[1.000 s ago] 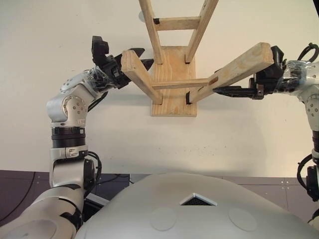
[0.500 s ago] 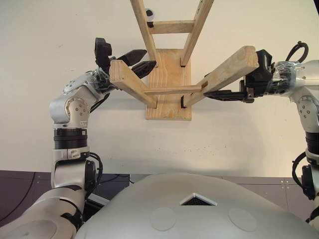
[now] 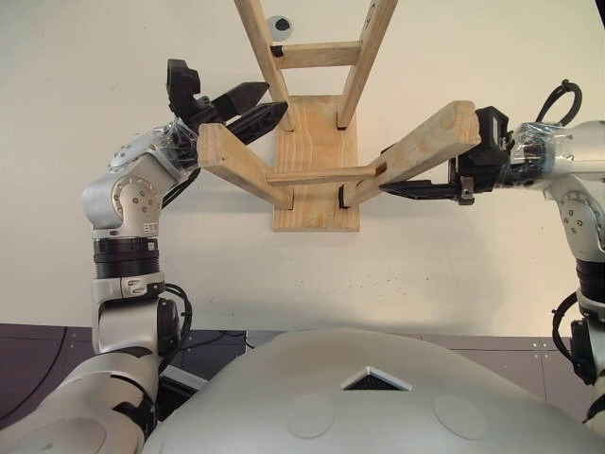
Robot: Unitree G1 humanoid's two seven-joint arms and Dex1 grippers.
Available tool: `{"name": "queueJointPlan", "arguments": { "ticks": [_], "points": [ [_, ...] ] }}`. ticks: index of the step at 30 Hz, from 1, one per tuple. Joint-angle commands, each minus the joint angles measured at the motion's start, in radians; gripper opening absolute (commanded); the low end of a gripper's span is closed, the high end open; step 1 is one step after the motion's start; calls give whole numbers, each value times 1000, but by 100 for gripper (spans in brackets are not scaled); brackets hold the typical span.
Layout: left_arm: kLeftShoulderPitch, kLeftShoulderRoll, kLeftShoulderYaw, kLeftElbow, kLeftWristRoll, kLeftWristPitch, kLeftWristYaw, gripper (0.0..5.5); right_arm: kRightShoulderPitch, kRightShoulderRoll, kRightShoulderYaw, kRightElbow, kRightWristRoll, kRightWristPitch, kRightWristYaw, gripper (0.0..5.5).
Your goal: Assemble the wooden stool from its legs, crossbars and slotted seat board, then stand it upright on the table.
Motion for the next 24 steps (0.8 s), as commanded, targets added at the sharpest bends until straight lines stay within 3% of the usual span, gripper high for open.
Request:
{"name": "queueJointPlan", "arguments": {
  "ticks": [1,10,16,19,24],
  "points": [
    [4,1,-6,-4,11,-5,4,390,-1,20,46,-21,-33,-10,9,201],
    [4,-1,-20,-18,22,-8,4,390,-103,35,158,-6,-166,-11,-29,201],
    [16,-12,-32,-34,30,-16,19,390,-105,-109,414,90,-420,54,57,201],
    [20,-9,-29,-21,37,-19,20,390,-102,-111,519,230,-433,100,138,201],
    [20,-6,-24,-4,45,-25,20,390,-151,-49,553,299,-340,191,140,201]
  ]
}}
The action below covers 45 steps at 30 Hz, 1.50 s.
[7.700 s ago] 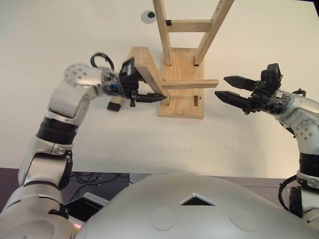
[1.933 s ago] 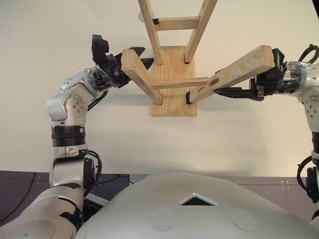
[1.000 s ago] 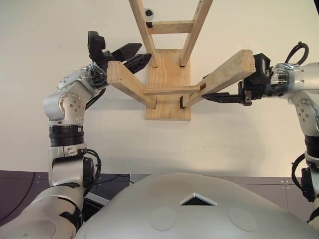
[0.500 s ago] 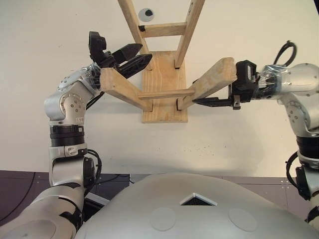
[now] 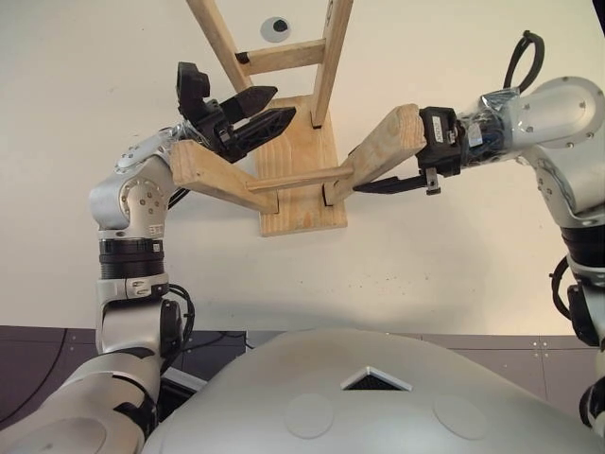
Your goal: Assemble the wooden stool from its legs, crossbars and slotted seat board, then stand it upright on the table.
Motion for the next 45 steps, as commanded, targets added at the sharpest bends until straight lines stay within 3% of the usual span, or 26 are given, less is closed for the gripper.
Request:
{"name": "queueJointPlan", "arguments": {
  "ticks": [1,3,7,11,20,22,30,38,43,45],
  "points": [
    [16,3,0,9,29,-22,22,390,129,-38,237,154,-139,246,63,201],
    [27,1,3,4,30,-23,25,390,138,-12,158,81,-25,289,26,188],
    [54,1,10,-10,28,-30,33,390,145,0,-6,-41,76,341,-6,105],
    [73,15,28,-20,28,-33,40,390,170,-58,-73,-53,17,277,-34,105],
    [167,166,26,26,152,-112,4,390,327,-18,-351,-115,186,225,-74,261],
    [162,180,-32,103,265,-188,38,390,343,-21,-367,-147,192,187,-67,296],
    [-12,94,-150,478,554,-522,211,390,239,55,-347,-132,176,78,-77,296],
    [-122,-10,-181,618,595,-646,230,390,193,72,-327,-146,206,98,-53,296],
    [-130,-28,-174,648,596,-659,230,390,215,99,-331,-156,239,140,-76,206],
    [-124,-30,-172,650,594,-655,229,390,235,111,-331,-149,258,164,-91,205]
  ]
}}
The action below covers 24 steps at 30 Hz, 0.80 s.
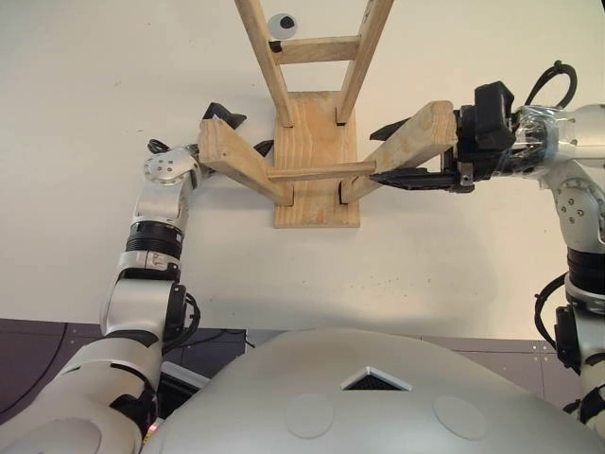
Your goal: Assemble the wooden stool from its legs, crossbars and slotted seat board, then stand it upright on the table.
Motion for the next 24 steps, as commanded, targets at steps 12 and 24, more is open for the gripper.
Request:
{"name": "queueJointPlan", "arguments": {
  "ticks": [12,24],
  "points": [
    [69,-33,10,-34,-3,33,15,390,112,9,264,184,-218,3,-57,203],
    [80,-29,35,-58,-16,73,17,390,118,39,345,381,-141,26,-44,203]
  ]
}}
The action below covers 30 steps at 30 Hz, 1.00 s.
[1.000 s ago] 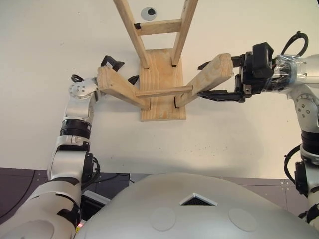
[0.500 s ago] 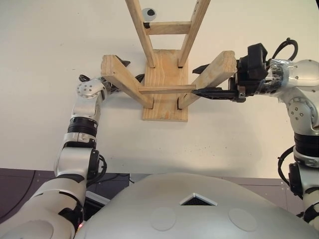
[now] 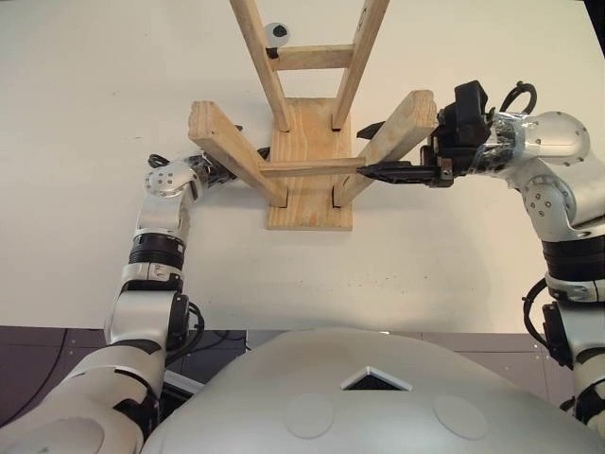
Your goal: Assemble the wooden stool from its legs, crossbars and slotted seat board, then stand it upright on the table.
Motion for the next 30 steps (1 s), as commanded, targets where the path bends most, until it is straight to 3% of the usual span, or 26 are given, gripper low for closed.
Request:
{"name": "queueJointPlan", "arguments": {
  "ticks": [1,3,8,13,16,22,26,30],
  "points": [
    [13,-15,-6,-18,-2,37,-3,390,163,-12,198,139,-178,156,-41,203],
    [25,-12,-3,-46,-7,44,-7,390,169,-30,137,46,-140,155,-79,203],
    [38,-6,5,-71,-11,56,0,390,131,-87,-61,-106,-102,162,-147,321],
    [49,0,-1,-79,-2,55,4,390,238,-262,-38,-52,-315,62,-91,423],
    [51,9,-7,-76,4,49,-1,390,309,-281,-50,-58,-343,41,-74,423],
    [-19,34,-1,-1,20,27,4,390,387,-219,-200,-367,190,415,-29,423],
    [-33,21,-3,28,23,21,4,390,346,-80,-147,-395,168,403,-181,423],
    [-36,19,8,47,17,13,10,390,263,91,-175,-218,46,312,-394,423]
  ]
}}
